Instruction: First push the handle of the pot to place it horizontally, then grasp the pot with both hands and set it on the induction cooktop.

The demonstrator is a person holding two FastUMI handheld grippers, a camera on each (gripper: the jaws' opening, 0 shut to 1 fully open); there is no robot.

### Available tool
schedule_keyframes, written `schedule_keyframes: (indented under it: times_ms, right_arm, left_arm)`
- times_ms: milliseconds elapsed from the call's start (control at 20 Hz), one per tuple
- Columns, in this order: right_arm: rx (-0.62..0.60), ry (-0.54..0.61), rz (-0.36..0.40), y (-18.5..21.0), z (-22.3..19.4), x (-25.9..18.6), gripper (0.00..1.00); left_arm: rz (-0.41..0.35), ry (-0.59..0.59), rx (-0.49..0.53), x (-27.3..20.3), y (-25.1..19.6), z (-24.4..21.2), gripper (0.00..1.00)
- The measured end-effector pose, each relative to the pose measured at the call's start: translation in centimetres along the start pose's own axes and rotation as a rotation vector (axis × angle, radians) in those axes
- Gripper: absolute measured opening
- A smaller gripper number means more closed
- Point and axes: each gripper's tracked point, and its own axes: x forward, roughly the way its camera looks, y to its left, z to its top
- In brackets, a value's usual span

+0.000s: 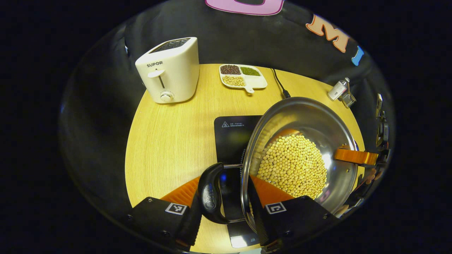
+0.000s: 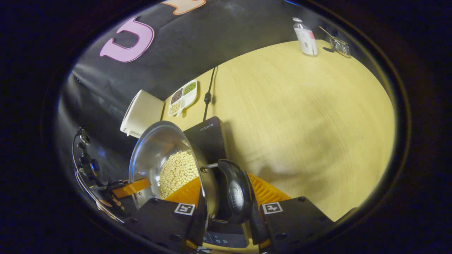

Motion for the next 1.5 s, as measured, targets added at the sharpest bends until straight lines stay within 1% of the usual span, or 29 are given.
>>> schedule_keyframes:
  times_ms: [500, 550, 850, 900, 950, 1000, 1050, 1100, 1150, 1200, 1250, 1300, 1400, 1500]
  right_arm:
    - [0.007, 0.002, -0.001, -0.1, 0.0, 0.0, 0.49]
    - [0.008, 0.002, -0.003, -0.1, 0.1, 0.0, 0.51]
    - [0.013, 0.008, -0.008, -0.1, 0.0, -0.1, 0.5]
    - [0.016, 0.011, -0.009, -0.1, -0.1, -0.1, 0.53]
    - [0.019, 0.013, -0.01, -0.1, 0.0, -0.1, 0.52]
    - [0.016, 0.015, -0.014, -0.2, -0.1, -0.1, 0.54]
    - [0.012, 0.015, -0.023, -0.4, -0.2, 0.0, 0.55]
    - [0.007, 0.013, -0.033, -0.6, -0.1, -0.2, 0.58]
    - [0.001, 0.015, -0.036, -0.7, -0.1, -0.1, 0.63]
    - [-0.003, 0.016, -0.032, -0.8, -0.2, -0.3, 0.73]
    - [-0.005, 0.014, -0.023, -0.6, -0.1, -0.4, 0.8]
    - [-0.005, 0.004, -0.008, -0.3, 0.1, -0.4, 0.89]
    - [-0.004, -0.017, 0.0, -0.2, 0.6, -0.9, 1.0]
    - [-0.012, -0.033, -0.005, -0.5, 1.0, -1.4, 1.0]
  left_arm:
    - [-0.005, 0.001, 0.012, -0.2, -0.3, 0.0, 0.66]
    - [-0.005, 0.003, 0.013, -0.2, -0.3, 0.1, 0.66]
    - [0.006, 0.009, 0.003, -0.3, -0.2, 0.0, 0.68]
    - [0.012, 0.011, -0.003, -0.2, -0.2, 0.0, 0.68]
    - [0.025, 0.016, -0.008, -0.1, -0.1, -0.3, 0.7]
    - [0.043, 0.02, -0.01, 0.0, 0.1, -0.4, 0.72]
    - [0.054, 0.023, -0.009, -0.1, 0.3, -0.5, 0.77]
    - [0.066, 0.02, -0.015, -0.1, 0.3, -0.6, 0.77]
    - [0.08, 0.021, -0.015, 0.0, 0.5, -0.6, 0.88]
    - [0.095, 0.033, -0.017, 0.1, 0.8, -0.9, 0.92]
    - [0.096, 0.029, -0.024, -0.4, 0.5, -1.0, 1.0]
    - [0.089, 0.018, -0.031, -0.4, 0.2, -0.9, 1.0]
    - [0.084, -0.007, -0.026, -1.1, -0.2, -0.5, 0.99]
    - [0.091, -0.036, -0.006, -2.0, -0.5, 0.0, 0.98]
